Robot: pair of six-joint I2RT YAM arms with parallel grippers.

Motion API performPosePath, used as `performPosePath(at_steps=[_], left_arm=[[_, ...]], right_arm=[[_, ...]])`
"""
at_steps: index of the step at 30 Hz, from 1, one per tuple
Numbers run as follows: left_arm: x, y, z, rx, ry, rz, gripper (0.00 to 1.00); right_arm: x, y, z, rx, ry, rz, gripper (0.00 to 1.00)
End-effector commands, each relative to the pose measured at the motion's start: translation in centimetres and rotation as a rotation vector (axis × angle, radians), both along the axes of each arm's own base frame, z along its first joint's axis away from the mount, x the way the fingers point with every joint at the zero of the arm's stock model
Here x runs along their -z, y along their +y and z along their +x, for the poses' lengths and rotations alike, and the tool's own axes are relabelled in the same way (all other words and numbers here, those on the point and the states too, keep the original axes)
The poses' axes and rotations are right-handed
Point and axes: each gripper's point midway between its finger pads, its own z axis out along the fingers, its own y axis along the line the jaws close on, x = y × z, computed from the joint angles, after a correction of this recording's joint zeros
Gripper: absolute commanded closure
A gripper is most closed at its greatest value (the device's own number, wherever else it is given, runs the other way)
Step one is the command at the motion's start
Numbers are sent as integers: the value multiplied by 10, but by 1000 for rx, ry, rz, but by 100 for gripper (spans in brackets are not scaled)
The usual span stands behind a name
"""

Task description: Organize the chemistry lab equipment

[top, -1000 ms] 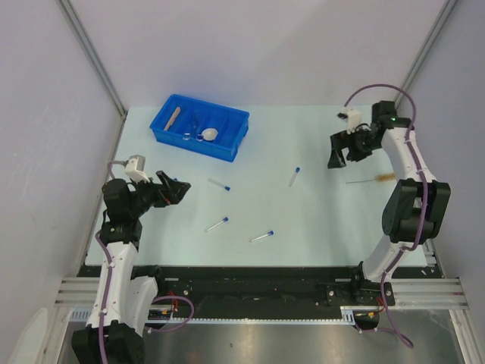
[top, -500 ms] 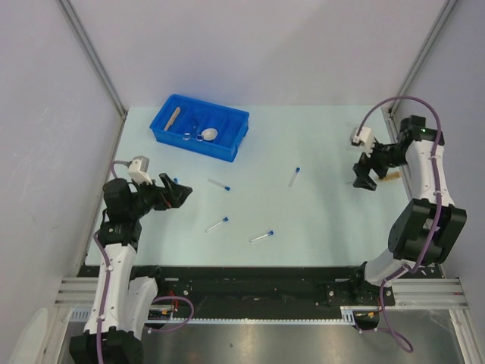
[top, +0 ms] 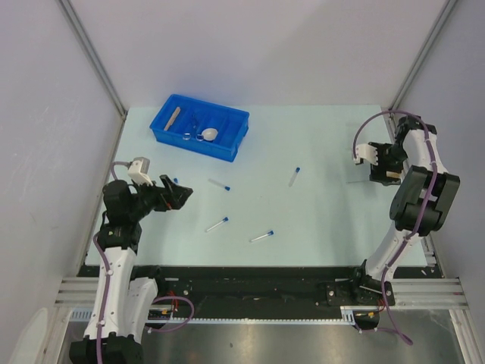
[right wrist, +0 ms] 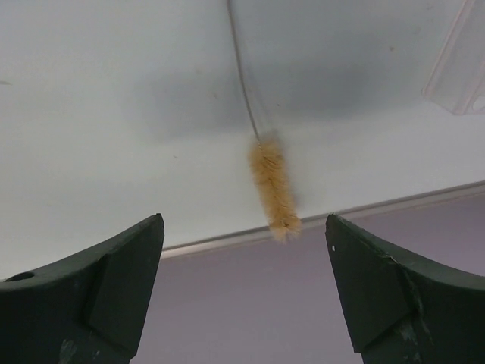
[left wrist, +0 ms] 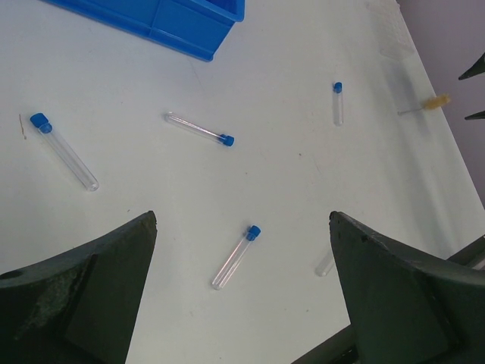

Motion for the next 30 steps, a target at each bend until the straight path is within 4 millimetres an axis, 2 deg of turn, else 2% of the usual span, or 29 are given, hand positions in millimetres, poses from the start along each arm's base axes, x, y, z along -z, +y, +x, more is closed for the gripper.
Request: performPosePath(at_steps=[1, 6, 16, 23, 26, 27, 30], left_arm=[[-7, 1, 3, 16, -45, 40, 0], [-8, 2, 3, 11, -49, 44, 0], [-9, 0, 3, 22, -56, 41, 0], [-7, -2, 3, 30, -48, 38, 0], [-7, -3, 3, 30, -45, 39, 0], [-6, -3, 3, 33, -42, 38, 0], [-6, -3, 3, 32, -39, 39, 0]], right_arm=[[4, -31, 31, -59, -21, -156, 10], [26, -26, 42, -85, 13, -163, 17], [63, -35, 48, -87, 89, -212, 28], [78, -38, 48, -98, 117, -242, 39], [84, -39, 46, -110, 132, -263, 46], [87, -39, 45, -117, 139, -272, 51], [85, -39, 45, -130, 137, -301, 57]])
